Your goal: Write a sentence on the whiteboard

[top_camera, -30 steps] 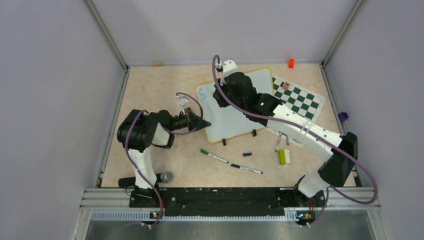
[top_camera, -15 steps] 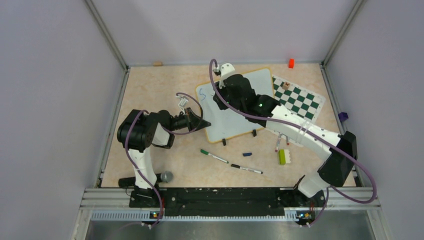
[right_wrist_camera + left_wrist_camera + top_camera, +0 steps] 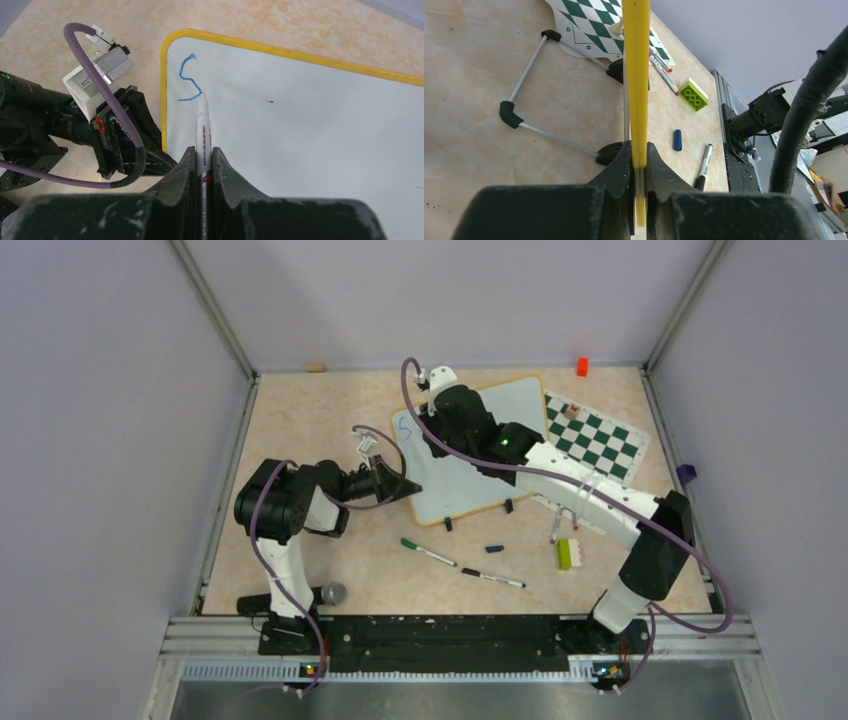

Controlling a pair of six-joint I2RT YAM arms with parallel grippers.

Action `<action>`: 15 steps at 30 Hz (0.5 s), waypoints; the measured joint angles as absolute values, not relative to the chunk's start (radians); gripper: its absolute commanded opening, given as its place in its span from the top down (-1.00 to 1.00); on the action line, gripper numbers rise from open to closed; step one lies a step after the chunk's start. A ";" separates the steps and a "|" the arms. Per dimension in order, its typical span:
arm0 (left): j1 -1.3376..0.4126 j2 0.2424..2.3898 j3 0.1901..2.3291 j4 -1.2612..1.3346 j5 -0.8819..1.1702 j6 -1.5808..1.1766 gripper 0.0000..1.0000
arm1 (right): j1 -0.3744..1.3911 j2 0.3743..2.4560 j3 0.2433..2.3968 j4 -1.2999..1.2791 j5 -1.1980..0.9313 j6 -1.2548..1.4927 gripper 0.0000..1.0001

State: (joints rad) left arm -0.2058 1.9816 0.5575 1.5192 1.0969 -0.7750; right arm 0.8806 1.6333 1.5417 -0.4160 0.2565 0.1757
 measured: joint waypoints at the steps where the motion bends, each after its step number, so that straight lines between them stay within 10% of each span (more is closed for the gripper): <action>1: -0.206 1.982 0.558 1.519 1.097 -0.775 1.00 | 0.881 1.637 1.547 -0.418 0.262 0.176 1.00; 15: -0.206 1.982 0.558 1.521 1.100 -0.768 1.00 | 0.881 1.697 1.600 -0.439 0.288 0.176 1.00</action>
